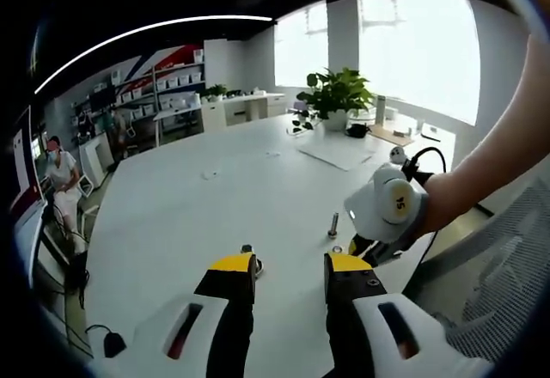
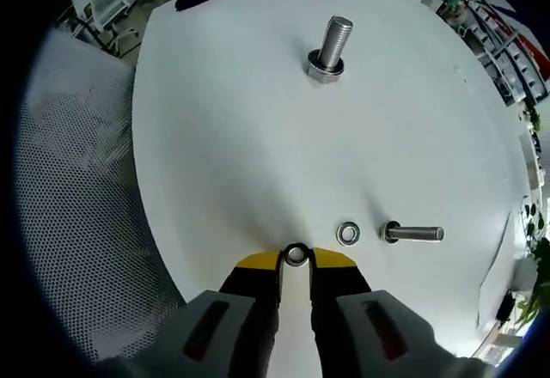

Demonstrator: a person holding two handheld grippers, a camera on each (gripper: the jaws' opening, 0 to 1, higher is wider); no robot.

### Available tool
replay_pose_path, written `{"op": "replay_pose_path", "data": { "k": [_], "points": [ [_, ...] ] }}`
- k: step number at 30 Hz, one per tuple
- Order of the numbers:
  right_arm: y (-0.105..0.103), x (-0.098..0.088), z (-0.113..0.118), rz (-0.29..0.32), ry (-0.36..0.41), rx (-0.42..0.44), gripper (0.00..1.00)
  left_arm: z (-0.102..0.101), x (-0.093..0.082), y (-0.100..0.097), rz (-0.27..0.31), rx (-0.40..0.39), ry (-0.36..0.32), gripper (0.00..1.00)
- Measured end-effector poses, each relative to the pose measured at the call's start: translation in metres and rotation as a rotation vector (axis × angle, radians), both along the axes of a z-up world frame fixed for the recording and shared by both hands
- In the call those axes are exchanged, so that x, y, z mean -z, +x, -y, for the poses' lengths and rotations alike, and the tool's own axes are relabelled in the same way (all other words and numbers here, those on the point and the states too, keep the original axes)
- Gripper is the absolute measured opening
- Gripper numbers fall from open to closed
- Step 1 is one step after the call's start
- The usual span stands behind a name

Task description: Place the washer onto the threaded stud by aligning its center hole with the stud, sliding it down to the base, and recovering from edge contact or off-axis alignment until the washer reaches the visible bottom stop.

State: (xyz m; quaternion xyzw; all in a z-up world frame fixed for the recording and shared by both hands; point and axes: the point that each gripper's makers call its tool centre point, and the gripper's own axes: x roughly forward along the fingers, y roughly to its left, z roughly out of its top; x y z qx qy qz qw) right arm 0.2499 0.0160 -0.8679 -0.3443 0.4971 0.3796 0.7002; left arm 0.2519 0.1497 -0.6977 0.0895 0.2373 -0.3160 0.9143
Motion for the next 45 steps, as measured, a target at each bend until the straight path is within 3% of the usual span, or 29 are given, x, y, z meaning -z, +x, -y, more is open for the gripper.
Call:
{"op": "replay_pose_path", "data": {
  "k": [21, 36, 45],
  "points": [
    [-0.006, -0.008, 0.016, -0.039, 0.027, 0.069, 0.13, -0.001, -0.001, 0.001, 0.008, -0.004, -0.004, 0.30],
    [0.016, -0.036, 0.047, 0.015, 0.038, 0.137, 0.13, 0.003, -0.001, -0.002, 0.007, 0.016, 0.004, 0.30],
    [0.042, -0.057, 0.043, 0.061, 0.065, 0.149, 0.13, 0.003, -0.001, -0.002, 0.005, 0.015, 0.000, 0.30]
  ]
}}
